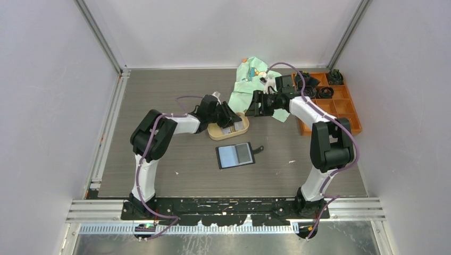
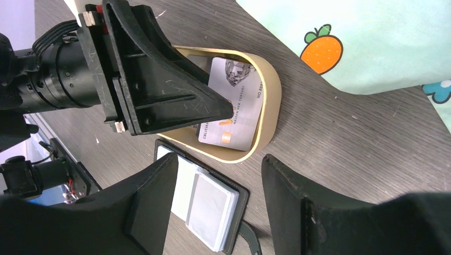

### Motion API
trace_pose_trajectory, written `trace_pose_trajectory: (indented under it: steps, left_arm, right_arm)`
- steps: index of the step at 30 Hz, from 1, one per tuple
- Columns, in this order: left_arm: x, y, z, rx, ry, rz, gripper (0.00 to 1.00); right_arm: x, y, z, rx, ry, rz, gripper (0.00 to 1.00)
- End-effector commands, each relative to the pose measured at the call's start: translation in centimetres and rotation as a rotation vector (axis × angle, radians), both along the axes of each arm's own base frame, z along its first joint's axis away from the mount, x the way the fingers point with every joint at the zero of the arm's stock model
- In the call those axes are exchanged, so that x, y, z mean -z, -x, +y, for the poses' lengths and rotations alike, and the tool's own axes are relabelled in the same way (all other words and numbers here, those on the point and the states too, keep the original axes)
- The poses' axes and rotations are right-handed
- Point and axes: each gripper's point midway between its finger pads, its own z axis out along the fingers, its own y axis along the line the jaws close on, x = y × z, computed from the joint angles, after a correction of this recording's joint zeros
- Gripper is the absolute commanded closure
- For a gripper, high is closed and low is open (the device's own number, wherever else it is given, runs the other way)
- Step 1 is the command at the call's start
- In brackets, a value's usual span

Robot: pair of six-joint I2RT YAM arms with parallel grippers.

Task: Put the credit cards into the card holder
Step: Pick up the credit card from the storage box.

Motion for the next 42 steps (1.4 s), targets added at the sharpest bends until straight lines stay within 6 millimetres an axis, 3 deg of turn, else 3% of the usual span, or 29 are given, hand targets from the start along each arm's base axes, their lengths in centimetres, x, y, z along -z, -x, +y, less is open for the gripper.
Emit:
trace_pose_trajectory:
  steps: [1,9,15,18,26,36,42]
  left_arm:
    - [-1.4,-0.7,-1.2,0.028,0.009,-0.023,0.62]
    - [-0.4,-0.9,-2.1,0.038,-0.015,0.017,0.66]
    - [-1.1,-0.6,-1.4,0.038,-0.035,-0.006,0.92]
    - [-2.2,-0.3,-0.5,0.035,-0.039,-0.032,1.00]
    - [-3.6,0.6,2.4,0.017,0.052,-0.035,0.98]
    - [-3.6,1.2,2.6,0.055,0.042,-0.011,0.73]
    - [-4.1,1.3,2.7,0.059,0.055,-0.019,0.71]
  right_arm:
    - [-3.3,-0.4,0.2,-0.006,-0.042,-0.094,0.36]
    - [-3.7,-0.5,-0.1,0.001,-0.054,-0.096,0.36]
    - [-3.9,-0.4,-0.2,0.004,-0.063,-0.096,0.36]
    - [-4.0,-0.4,-0.3,0.004,-0.067,-0.097,0.36]
    - [-4.0,-0.4,-0.2,0.005,-0.077,-0.091,0.36]
    - [-3.9,-0.3,-0.2,0.005,-0.079,-0.087,0.36]
    - [-4.0,-0.3,-0.2,0.003,-0.082,-0.089,0.36]
